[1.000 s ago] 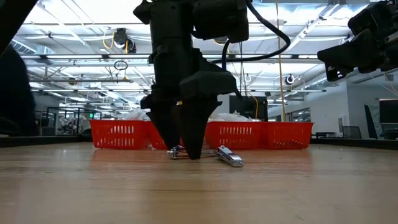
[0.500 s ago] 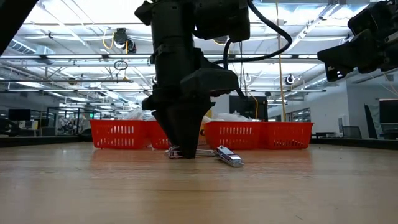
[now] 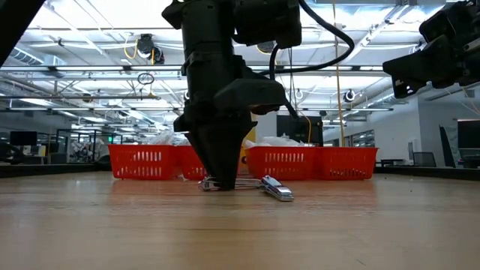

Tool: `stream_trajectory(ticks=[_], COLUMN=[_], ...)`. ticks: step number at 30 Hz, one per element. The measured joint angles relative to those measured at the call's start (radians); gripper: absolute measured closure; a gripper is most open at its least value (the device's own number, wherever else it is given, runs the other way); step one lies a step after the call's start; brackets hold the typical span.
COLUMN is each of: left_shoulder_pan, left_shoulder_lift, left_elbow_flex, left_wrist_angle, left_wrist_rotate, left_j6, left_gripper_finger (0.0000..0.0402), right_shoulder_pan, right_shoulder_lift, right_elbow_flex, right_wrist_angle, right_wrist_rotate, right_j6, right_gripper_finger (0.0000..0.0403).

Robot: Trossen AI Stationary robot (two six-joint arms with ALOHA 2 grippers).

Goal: Pick & Place Travel size toiletries
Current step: Put the silver nail clippers into the middle left red basket

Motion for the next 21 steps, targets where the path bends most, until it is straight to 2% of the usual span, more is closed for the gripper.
stream_trajectory(ticks=[7, 17, 21], left_shoulder_pan=[0.001, 0.000, 0.000], left_shoulder_lift=[0.000, 0.000, 0.000], left_elbow_flex=[-0.001, -0.001, -0.001], left_wrist_angle=[0.000, 0.000, 0.000], left_wrist_rotate=[0.001, 0.001, 0.001], left_j6=[0.012, 0.019, 0.020], left_gripper_finger=[0.0377, 0.0363, 0.0374], right_shoulder_pan=[0.000, 0.000, 0.000], right_shoulder_lift=[0.000, 0.000, 0.000], right_elbow_flex=[0.000, 0.000, 0.000], right_wrist_angle=[0.000, 0.000, 0.000], right_wrist_rotate=[0.000, 0.000, 0.000], right_j6=[0.000, 0.001, 0.001], right_gripper_finger=[0.0403, 0.0403, 0.0403])
